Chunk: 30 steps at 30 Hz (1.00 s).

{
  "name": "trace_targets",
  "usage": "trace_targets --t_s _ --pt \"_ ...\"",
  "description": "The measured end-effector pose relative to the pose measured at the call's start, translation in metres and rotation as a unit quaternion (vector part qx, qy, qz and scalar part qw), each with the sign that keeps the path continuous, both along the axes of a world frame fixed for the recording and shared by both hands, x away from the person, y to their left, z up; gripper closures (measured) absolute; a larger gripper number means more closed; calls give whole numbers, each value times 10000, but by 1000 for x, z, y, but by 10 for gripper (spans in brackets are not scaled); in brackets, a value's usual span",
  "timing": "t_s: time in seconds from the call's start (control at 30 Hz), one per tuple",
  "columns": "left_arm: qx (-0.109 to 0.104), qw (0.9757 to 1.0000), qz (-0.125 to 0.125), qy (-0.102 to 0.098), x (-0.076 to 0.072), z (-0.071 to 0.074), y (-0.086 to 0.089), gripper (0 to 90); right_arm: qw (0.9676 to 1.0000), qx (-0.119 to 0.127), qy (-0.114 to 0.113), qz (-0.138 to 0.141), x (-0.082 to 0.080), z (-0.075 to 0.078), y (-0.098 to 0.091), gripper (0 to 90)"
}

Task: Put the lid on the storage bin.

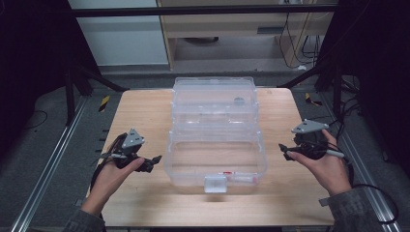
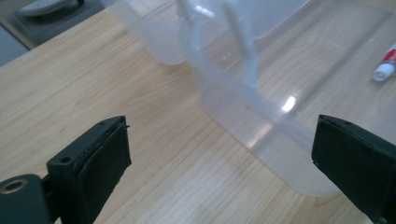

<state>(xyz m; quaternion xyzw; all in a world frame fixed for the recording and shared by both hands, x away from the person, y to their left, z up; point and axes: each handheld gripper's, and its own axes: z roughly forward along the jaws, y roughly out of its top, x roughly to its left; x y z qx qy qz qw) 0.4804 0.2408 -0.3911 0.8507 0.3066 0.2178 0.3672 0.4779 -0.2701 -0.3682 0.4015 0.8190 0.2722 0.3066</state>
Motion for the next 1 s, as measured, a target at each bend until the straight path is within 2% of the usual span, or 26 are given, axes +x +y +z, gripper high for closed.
trace_targets --t_s 0.13,0.23,0.27,0.3,0.33,0.4,0.43,0.47,0.5,0.57,0.6,0.63,0.67,0.7,0.73,0.77,0.83,0.87,1.0 --pt "71 9996 -270 -43 0 15 -11 40 9994 -32 126 321 6 22 7 264" --pt "38 9989 -460 -60 0 23 -20 43 9982 -136 122 572 12 38 15 323" --pt "69 9985 -548 0 0 26 -25 48 9972 -209 126 710 16 47 22 362" --pt "69 9985 -548 0 0 26 -25 49 9972 -209 126 710 16 47 22 362" --pt "143 9979 -627 -12 -1 29 -32 57 9958 -249 144 873 22 54 28 389" --pt "216 9972 -711 7 -1 31 -39 59 9942 -287 187 1018 27 60 35 419" --pt "216 9972 -711 7 -1 31 -39 59 9942 -287 187 1018 27 60 35 419" --pt "295 9963 -803 59 0 33 -45 57 9922 -382 207 1169 33 64 43 457" --pt "295 9963 -803 59 0 33 -45 57 9922 -382 207 1169 33 64 43 457" --pt "381 9951 -903 110 2 34 -49 58 9901 -486 210 1296 40 65 51 489" --pt "490 9938 -986 141 2 34 -53 56 9876 -596 229 1431 46 66 58 515" --pt "533 9930 -1038 159 2 35 -54 56 9867 -619 210 1491 48 67 61 530" --pt "533 9930 -1038 159 2 35 -54 54 9867 -619 210 1491 48 67 61 530" --pt "556 9924 -1080 172 2 35 -55 52 9843 -684 222 1611 54 70 67 554" --pt "539 9920 -1129 182 2 34 -57 52 9843 -684 222 1611 54 70 67 554" --pt "568 9904 -1242 227 2 34 -60 50 9808 -771 271 1768 60 74 74 576" --pt "559 9898 -1292 220 1 34 -62 50 9799 -818 280 1797 62 75 76 577" --pt "562 9876 -1446 234 -1 33 -67 47 9780 -860 273 1880 67 77 83 587" --pt "589 9859 -1552 197 -3 33 -72 45 9733 -1111 260 1993 74 81 91 588"
